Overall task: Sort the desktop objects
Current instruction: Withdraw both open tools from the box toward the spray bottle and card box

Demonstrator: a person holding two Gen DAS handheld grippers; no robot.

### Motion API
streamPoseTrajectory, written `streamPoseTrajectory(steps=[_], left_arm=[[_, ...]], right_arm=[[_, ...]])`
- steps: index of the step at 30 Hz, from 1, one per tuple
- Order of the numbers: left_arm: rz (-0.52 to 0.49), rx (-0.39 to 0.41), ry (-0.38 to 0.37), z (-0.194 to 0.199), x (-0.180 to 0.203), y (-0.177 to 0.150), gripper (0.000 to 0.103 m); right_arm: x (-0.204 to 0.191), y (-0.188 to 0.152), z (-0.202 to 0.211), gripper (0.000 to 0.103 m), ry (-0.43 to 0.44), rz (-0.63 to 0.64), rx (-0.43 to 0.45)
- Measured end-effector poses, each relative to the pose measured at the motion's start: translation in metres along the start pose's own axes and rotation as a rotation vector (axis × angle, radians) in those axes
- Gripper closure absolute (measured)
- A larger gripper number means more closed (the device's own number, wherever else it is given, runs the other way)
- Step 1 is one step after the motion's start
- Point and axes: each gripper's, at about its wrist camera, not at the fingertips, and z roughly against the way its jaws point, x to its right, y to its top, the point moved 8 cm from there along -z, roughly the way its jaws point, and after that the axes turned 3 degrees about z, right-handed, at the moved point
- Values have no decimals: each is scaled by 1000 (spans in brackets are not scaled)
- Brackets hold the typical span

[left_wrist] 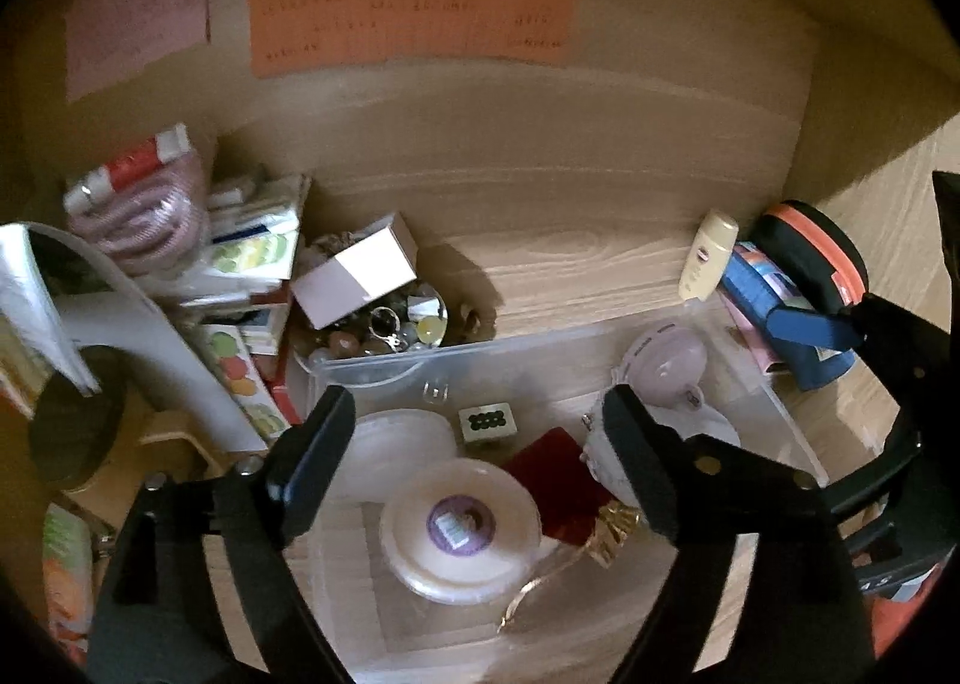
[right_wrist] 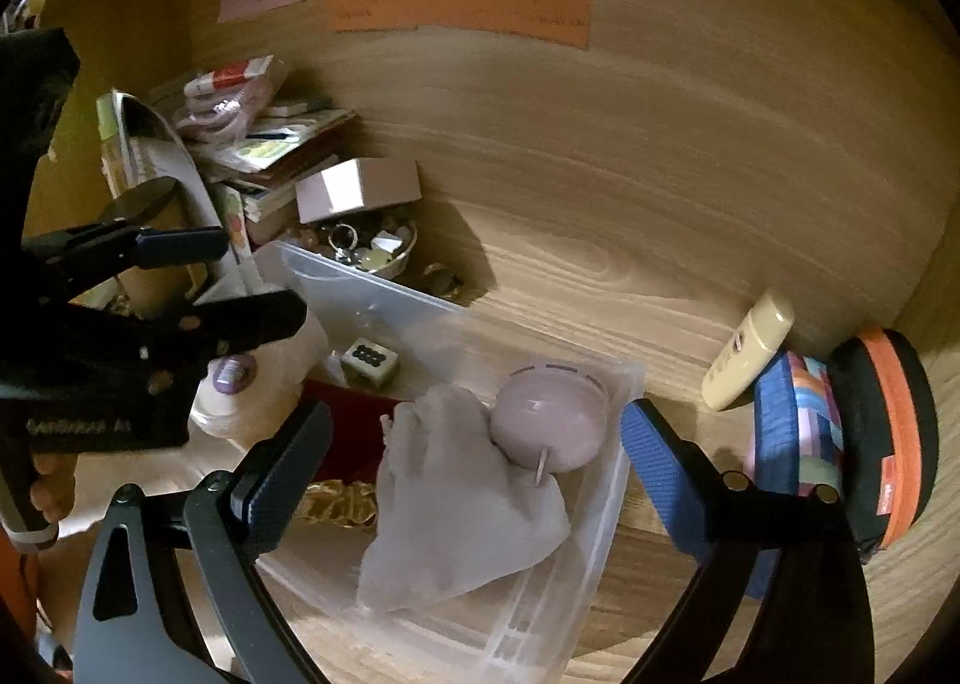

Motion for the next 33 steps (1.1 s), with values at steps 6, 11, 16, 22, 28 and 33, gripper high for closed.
streamPoseTrajectory(steps=[6,11,16,22,28,33], left_arm=[[-16,35,22,32,1,-3,9],[-11,57,27,58,1,-11,7],[-16,59,31,79,2,-27,5],[-9,51,22,99,-1,-46,5],[2,41,25,114,-9,-67,5],[31,11,26,115,-17,-96,5]], right_arm=[[-7,0,25,6,-6,-6,24],[-13,-5,49,6,-18,-15,42],[-24,-16,73,6,-19,-21,55],[-39,-38,96,6,-11,-44,66],[-55,-61,109,5,8,-85,75],[-66,-82,119,5,8,-116,84]])
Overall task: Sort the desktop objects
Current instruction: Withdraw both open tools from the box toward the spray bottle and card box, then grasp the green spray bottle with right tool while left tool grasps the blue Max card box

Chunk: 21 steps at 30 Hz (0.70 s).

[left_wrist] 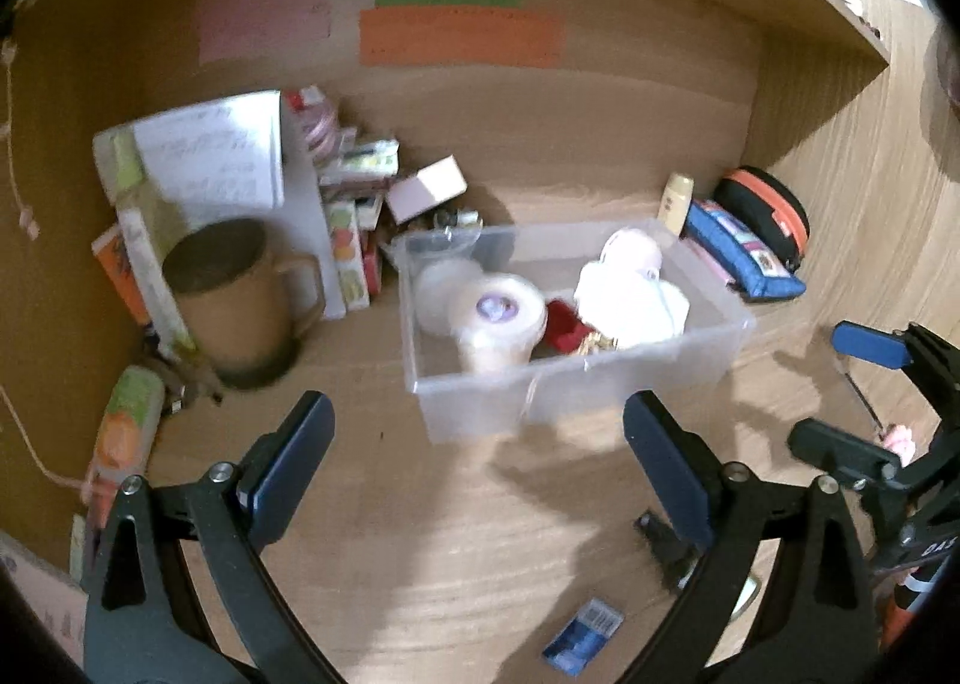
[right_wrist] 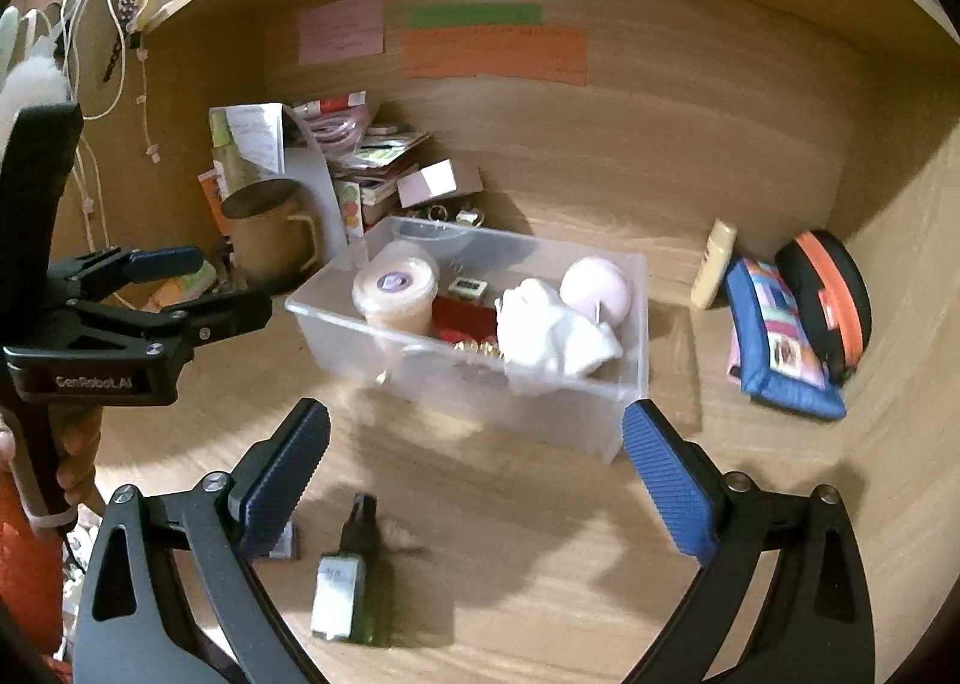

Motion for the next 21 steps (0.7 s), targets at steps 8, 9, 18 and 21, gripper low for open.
streamPoseTrajectory(steps=[8,9,18,21], left_arm=[[15,-42,-6,1,-6,-42,5],[20,-47,-13,2,-6,-46,5],[3,-96,-62,7,-1,-88,5],[-29,-100,-57,6,3,-101,5]], right_arm=[[-3,-32,5,5,27,-103,-18],[-4,-35,6,5,26,-114,-14],[-30,-68,8,6,47,-120,-26],[-37,-78,3,7,60,-111,-46]])
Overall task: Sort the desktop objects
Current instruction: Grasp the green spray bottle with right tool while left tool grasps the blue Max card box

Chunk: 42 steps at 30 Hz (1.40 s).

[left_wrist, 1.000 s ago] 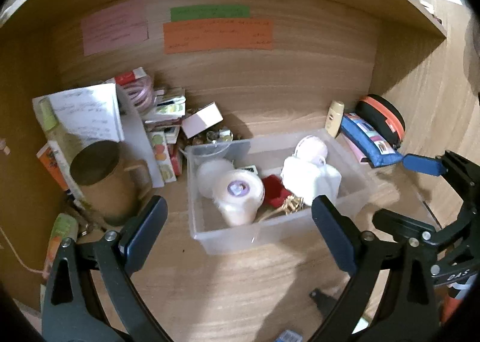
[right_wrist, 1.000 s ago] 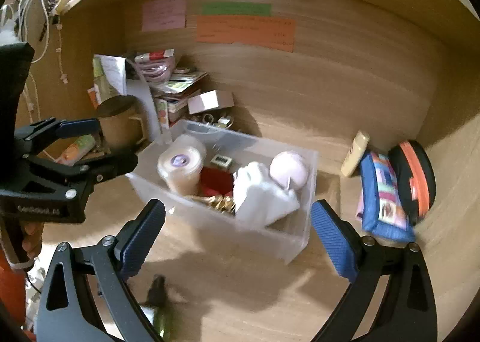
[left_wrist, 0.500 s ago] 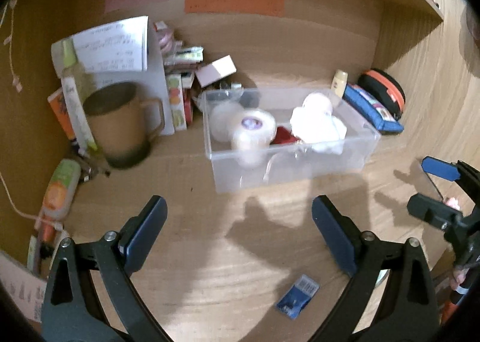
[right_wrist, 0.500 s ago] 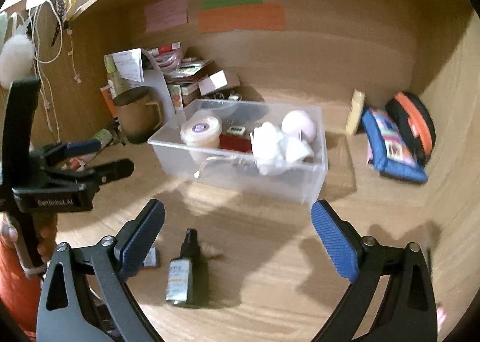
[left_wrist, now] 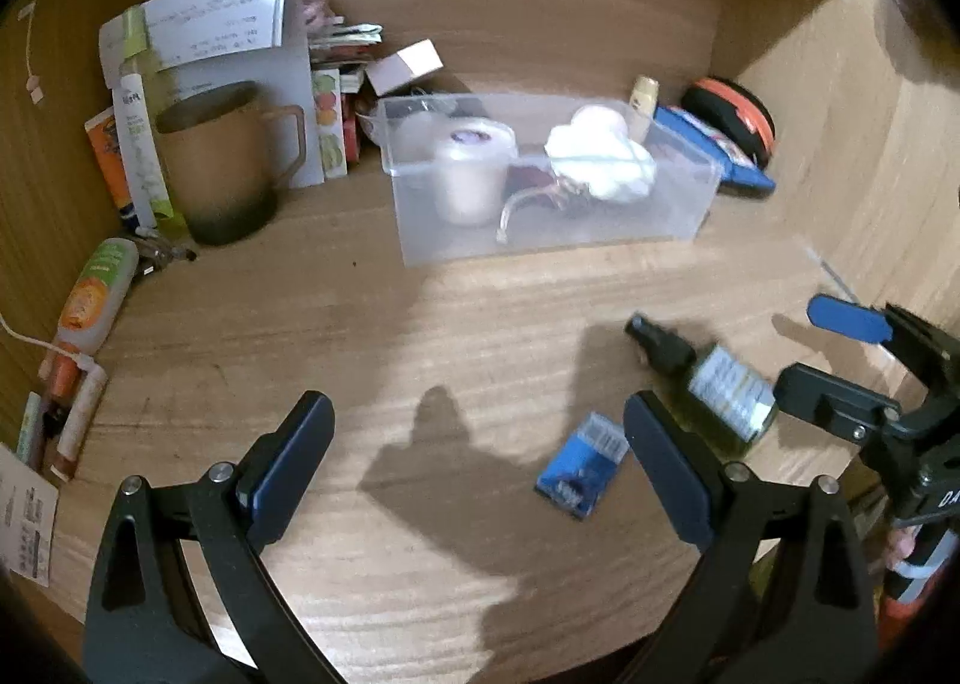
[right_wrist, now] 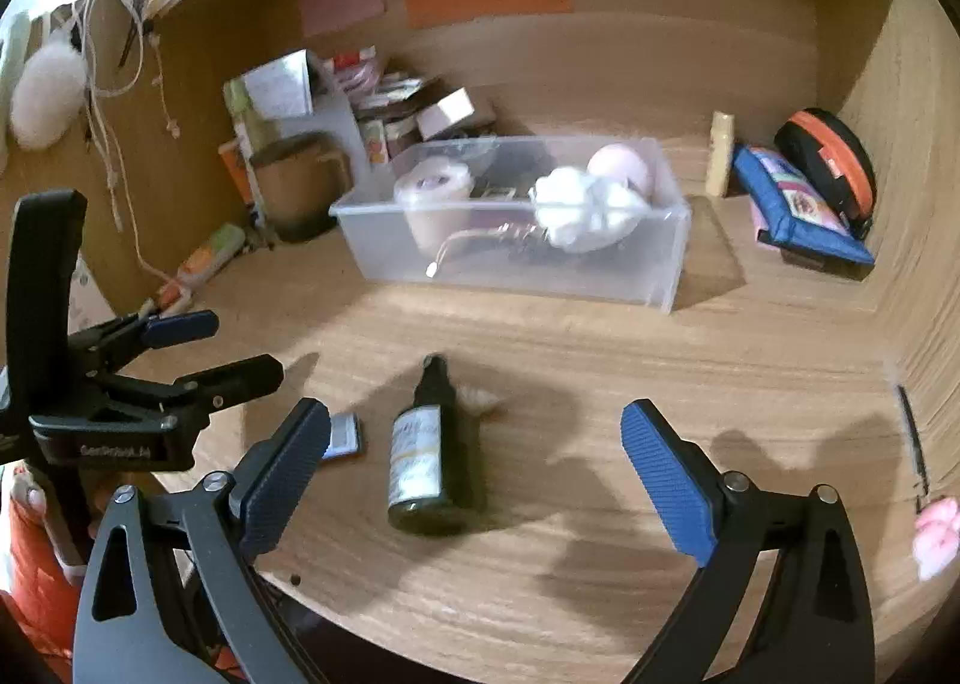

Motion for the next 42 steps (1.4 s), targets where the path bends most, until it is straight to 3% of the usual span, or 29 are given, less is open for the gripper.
streamPoseTrajectory(steps=[11,21,27,30,42], left_arm=[[-43,-10,-22,-5,12,-24,5],[-98,-38,-14,-15,26,-29,22],[-105,-47,10,-22,32,-30,24],[-95,-56,-5,-25,35,-30,33],[-93,-43,-12,-26,41,-28,47]], right_arm=[[-15,-22,-34,40,39,33,-83],[-18,-29,-47,65,44,49,-88],[-14,-28,-42,65,68,30,-72],[-9,-25,-37,65,83,10,-54],[25,-16,-14,65,102,-74,-2]])
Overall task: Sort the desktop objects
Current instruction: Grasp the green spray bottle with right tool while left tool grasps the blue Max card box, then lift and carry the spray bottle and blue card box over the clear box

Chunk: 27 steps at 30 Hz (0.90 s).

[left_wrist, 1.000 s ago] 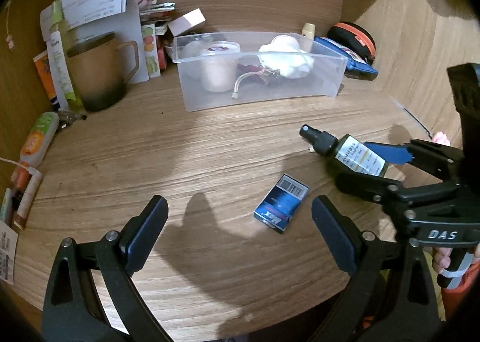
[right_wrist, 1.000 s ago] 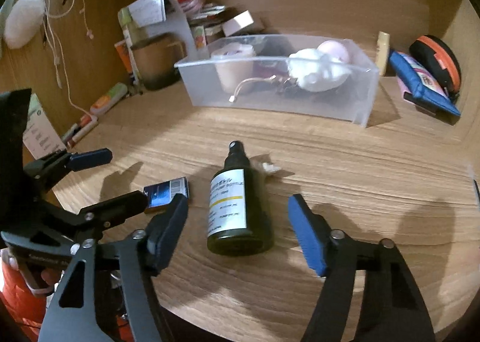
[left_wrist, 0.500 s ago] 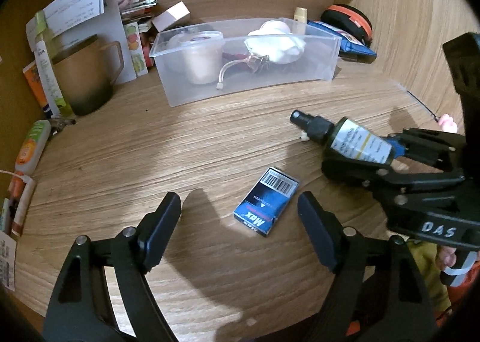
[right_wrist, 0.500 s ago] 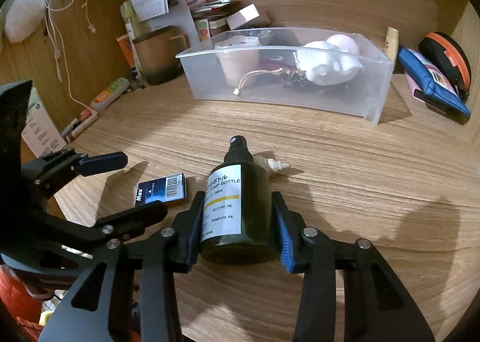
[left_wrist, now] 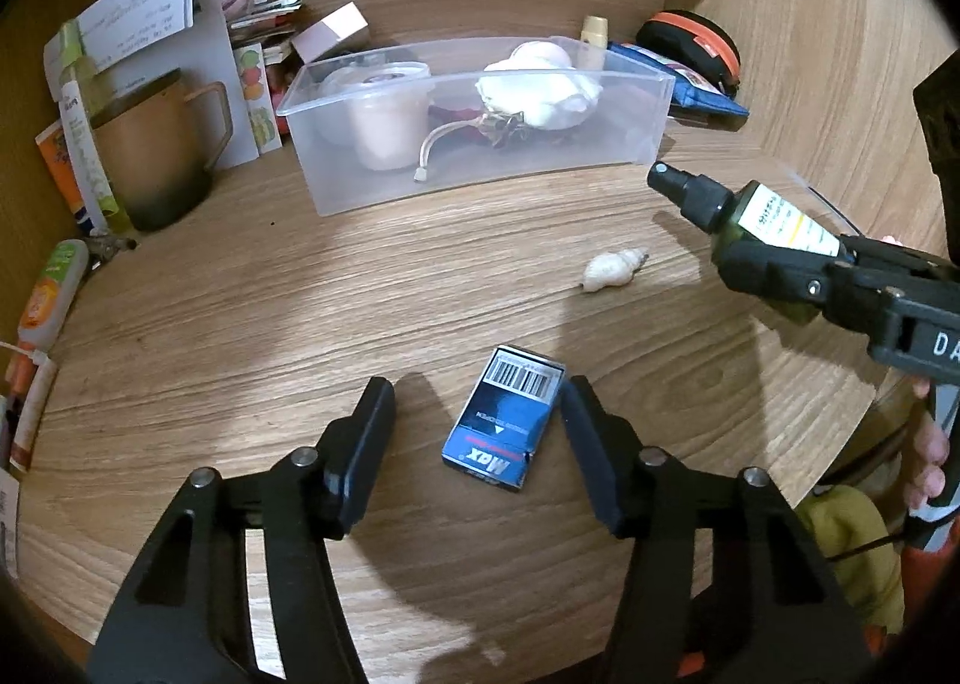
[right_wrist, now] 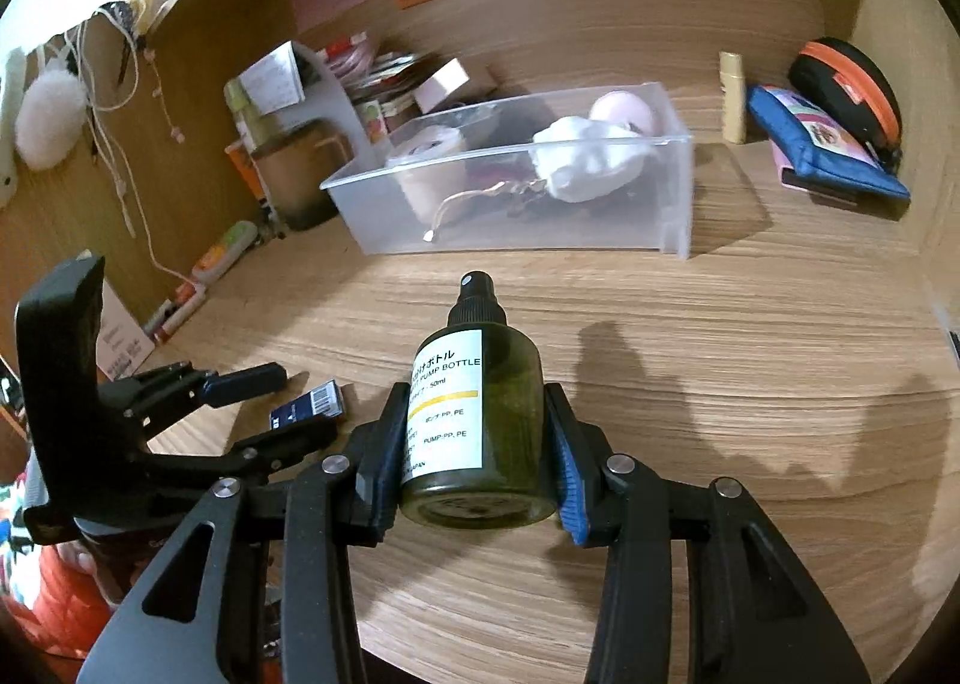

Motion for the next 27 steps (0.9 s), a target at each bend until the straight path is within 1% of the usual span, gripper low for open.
streamPoseTrajectory(steps=[2,5,7,9,10,12,13,16,21,27], left_arm=[[0,0,0,0,1,0,50],[4,-3,-1,0,1,1,52],[1,-3,-1,0,1,1,56],[6,-6,-3,0,0,2,66],[7,-7,-2,0,0,2,67],[17,-5,2,0,-2,3,75],[20,-4,4,0,-3,3,77],[38,-3,-3,1,-3,2,77],[30,-1,21,2,-1,1,77],[75,-6,29,2,-9,4,77]], right_arm=[[2,0,0,65,5,-4,0],[1,1,1,65,17,-4,2],[0,1,1,65,21,1,3],[-1,2,0,65,32,5,3],[-1,2,0,65,34,7,3],[-2,3,1,65,41,12,5],[-3,3,1,65,43,13,6],[-4,4,1,65,51,19,7],[-8,9,0,65,67,31,12],[-13,17,3,65,81,46,25]])
